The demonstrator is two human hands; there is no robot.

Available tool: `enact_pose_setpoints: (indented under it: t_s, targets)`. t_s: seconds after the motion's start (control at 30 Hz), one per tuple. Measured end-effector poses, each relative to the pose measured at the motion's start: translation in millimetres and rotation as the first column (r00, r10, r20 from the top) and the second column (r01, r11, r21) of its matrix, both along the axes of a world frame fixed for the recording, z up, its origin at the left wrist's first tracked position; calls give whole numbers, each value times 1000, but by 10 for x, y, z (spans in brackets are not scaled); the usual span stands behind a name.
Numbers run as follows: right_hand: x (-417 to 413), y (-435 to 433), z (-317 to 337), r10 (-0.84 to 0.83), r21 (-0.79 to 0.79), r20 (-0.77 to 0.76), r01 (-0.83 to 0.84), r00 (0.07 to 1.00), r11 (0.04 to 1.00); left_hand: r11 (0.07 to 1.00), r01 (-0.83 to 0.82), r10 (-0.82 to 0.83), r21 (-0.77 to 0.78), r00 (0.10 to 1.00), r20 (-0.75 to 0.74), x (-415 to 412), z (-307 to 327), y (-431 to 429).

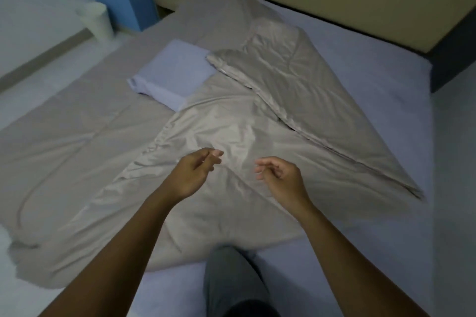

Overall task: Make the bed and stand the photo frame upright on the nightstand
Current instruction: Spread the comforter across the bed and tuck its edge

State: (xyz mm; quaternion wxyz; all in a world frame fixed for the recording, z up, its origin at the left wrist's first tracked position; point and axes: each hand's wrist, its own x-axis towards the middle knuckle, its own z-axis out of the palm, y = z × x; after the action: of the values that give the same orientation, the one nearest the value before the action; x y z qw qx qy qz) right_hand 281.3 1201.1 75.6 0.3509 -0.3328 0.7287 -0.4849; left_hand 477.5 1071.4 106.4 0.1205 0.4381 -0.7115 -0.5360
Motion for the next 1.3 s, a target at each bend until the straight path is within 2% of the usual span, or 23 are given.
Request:
enact_pose_setpoints:
  t_s: [0.1, 0.2, 0.3, 0.43, 0.5, 0.6, 0.7, 0.83, 0.93, 1.03, 1.07, 1.17, 1.23, 1.3]
  targets:
    - [-229, -799, -231, 62, 7, -7, -62, 998, 998, 1000, -26, 26, -16, 1000, 13, -243, -159, -639]
    - [-503, -1726, -633, 122, 15, -34, -121, 992, 993, 993, -66, 75, -96, 992, 98, -458, -549, -1408]
    - [-733, -2639, -1121, 185, 20, -176, -185, 967, 983, 983, -116, 145, -142, 966, 215, -586, -1182, -2105]
    - [-949, -3676, -1637, 330, 129, -422, -304, 845, 944, 952, -181, 268, -248, 886, 378, -565, -2048, -2674]
    - [-1012, -4011, -1842, 431, 244, -472, -355, 769, 902, 946, -235, 314, -223, 834, 454, -538, -2354, -2796]
    - [-1110, -4336, -2002, 547, 430, -504, -355, 668, 830, 964, -228, 261, -135, 724, 638, -543, -2570, -2801]
    - [-1123, -4420, -2069, 542, 445, -538, -328, 646, 833, 979, -196, 175, -55, 669, 723, -473, -2595, -2755]
    - [-982, -4201, -2044, 572, 477, -501, -345, 649, 809, 998, 58, -63, 34, 608, 791, -403, -2534, -2537]
    - [-888, -3959, -2003, 621, 558, -475, -331, 623, 760, 989, 145, -84, -17, 661, 746, -312, -2438, -2234]
    - [-741, -3619, -1905, 604, 562, -549, -280, 577, 778, 971, 190, -82, -145, 835, 544, -116, -2429, -1960]
    - [-682, -3493, -1869, 573, 539, -606, -245, 551, 806, 979, 162, -87, -120, 876, 474, -66, -2382, -1873]
    - [-467, -3004, -1718, 507, 479, -682, -202, 527, 854, 990, 127, -143, 66, 881, 451, 44, -2005, -1511]
    - [-330, -2595, -1625, 493, 453, -703, -213, 512, 866, 986, 147, -165, 74, 875, 456, 150, -1847, -1210]
    - [-178, -2128, -1531, 431, 351, -724, -250, 539, 902, 986, 152, -164, 63, 876, 454, 296, -1677, -878]
